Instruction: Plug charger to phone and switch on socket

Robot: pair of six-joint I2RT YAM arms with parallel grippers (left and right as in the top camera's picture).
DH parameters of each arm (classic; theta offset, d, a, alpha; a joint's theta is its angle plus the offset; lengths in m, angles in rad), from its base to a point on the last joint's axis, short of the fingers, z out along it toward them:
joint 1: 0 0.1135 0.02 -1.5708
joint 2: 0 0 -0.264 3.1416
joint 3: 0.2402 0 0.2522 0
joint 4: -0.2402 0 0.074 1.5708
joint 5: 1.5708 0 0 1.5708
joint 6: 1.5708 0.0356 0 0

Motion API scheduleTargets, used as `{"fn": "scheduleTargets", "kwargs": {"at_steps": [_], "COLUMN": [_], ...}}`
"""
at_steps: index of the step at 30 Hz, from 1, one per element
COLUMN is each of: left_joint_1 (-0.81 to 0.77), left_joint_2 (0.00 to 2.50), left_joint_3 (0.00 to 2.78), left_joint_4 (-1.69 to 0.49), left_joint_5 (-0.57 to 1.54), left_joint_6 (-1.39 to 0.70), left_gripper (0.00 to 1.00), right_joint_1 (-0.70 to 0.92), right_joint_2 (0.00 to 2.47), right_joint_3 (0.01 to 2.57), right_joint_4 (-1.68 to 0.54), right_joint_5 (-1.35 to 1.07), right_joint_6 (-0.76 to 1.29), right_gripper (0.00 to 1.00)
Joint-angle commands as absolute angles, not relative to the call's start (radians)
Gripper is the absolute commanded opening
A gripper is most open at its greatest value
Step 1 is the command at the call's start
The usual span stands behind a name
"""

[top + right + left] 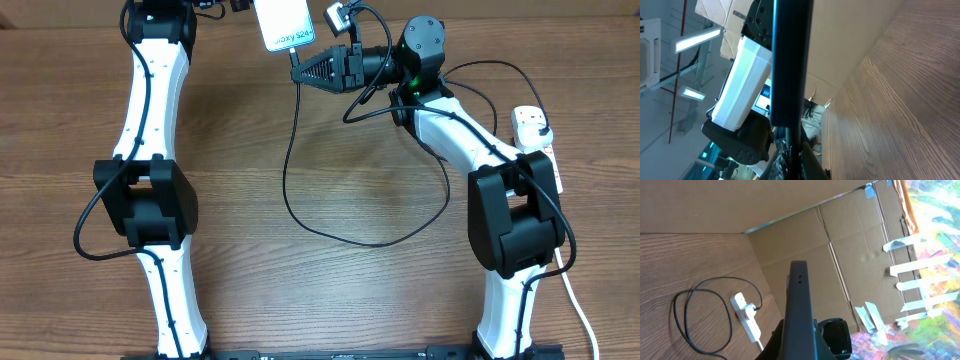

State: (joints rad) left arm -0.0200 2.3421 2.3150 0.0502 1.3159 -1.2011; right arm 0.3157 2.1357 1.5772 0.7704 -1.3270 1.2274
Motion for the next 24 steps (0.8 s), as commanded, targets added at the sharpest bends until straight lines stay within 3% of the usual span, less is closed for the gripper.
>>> {"fn": "scheduleTargets", "kwargs": {"at_steps": [1,24], "left_joint_1": [-0.041,-0.041], "left_joint_2": [2.341,2.341], "left_joint_3": [2.322,2.321], "left_joint_4": [0.057,0.057], "left_joint_5": [1.374,1.378], "left_joint_6": [-1.182,-1.168], "left_gripper": [0.04,0.04], "right_joint_1": [0.299,0.299], "right_joint_2": [2.129,2.129], "right_joint_3": [1.583,1.583], "right_joint_4": [0.781,0.826], "right_joint_5": [-1.221,-1.165], "right_joint_6": [1.235,1.291], "right_gripper": [0.04,0.04]}}
